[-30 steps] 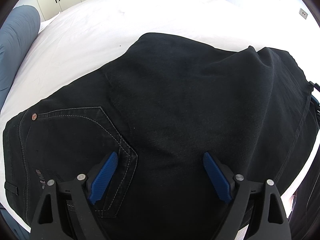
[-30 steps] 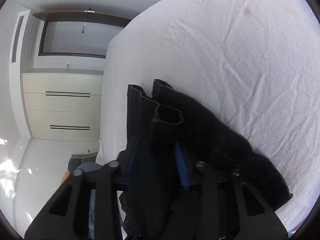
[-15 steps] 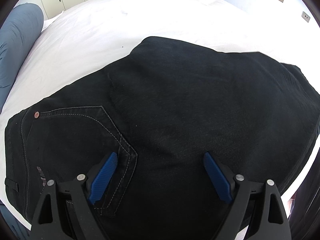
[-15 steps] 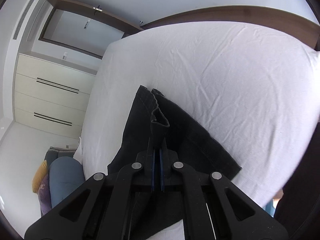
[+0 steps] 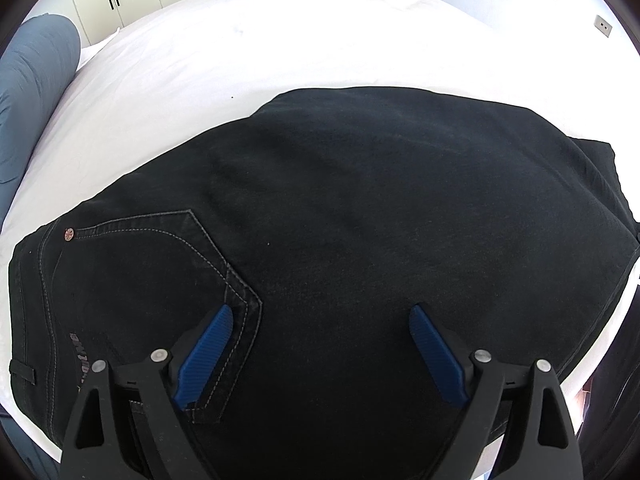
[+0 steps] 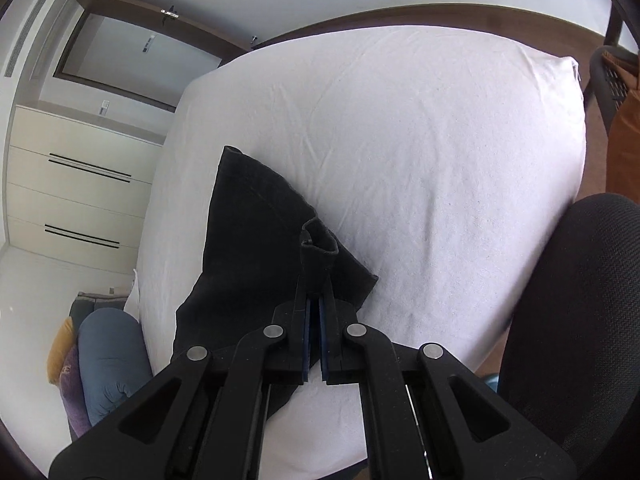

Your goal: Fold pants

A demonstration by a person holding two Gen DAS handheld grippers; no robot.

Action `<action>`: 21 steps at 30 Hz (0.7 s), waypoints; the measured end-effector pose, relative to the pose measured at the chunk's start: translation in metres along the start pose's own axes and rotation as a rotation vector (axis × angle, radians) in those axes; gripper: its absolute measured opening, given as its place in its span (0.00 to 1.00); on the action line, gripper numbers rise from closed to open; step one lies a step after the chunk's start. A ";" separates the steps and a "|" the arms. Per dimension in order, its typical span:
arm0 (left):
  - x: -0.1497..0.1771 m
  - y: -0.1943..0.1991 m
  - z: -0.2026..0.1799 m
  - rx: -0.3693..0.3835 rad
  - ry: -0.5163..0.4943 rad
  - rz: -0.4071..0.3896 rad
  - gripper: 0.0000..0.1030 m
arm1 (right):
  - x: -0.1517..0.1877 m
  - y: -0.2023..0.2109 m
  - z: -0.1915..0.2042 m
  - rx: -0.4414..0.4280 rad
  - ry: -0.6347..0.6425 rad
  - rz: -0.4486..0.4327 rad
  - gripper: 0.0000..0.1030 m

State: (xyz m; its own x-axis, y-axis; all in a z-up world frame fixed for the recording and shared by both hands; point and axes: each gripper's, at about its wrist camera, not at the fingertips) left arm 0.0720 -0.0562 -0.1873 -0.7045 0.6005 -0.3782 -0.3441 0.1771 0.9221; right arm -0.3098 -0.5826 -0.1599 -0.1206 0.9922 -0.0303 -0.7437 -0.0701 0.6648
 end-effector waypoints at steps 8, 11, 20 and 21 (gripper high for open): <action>-0.001 0.008 -0.016 0.005 0.006 -0.007 0.91 | -0.009 -0.011 -0.008 -0.024 -0.002 0.052 0.06; 0.002 0.013 -0.018 0.014 0.002 -0.017 0.91 | -0.007 -0.008 -0.002 0.000 0.051 0.028 0.06; 0.013 0.028 -0.030 0.054 -0.029 -0.062 0.91 | -0.004 -0.005 0.007 0.058 0.100 -0.015 0.05; 0.014 0.027 -0.032 0.055 -0.036 -0.058 0.91 | -0.005 -0.006 0.005 0.055 0.091 -0.007 0.05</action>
State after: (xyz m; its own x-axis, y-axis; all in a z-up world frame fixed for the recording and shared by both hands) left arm 0.0329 -0.0678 -0.1708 -0.6617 0.6153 -0.4285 -0.3482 0.2540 0.9023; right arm -0.3008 -0.5868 -0.1600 -0.1760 0.9792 -0.1011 -0.7078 -0.0545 0.7044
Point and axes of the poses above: each gripper's, at about its wrist camera, not at the fingertips, and y roughly against the way its jaws point, z to its left, x to its underside, and after that the axes turned 14 degrees about -y, right-handed
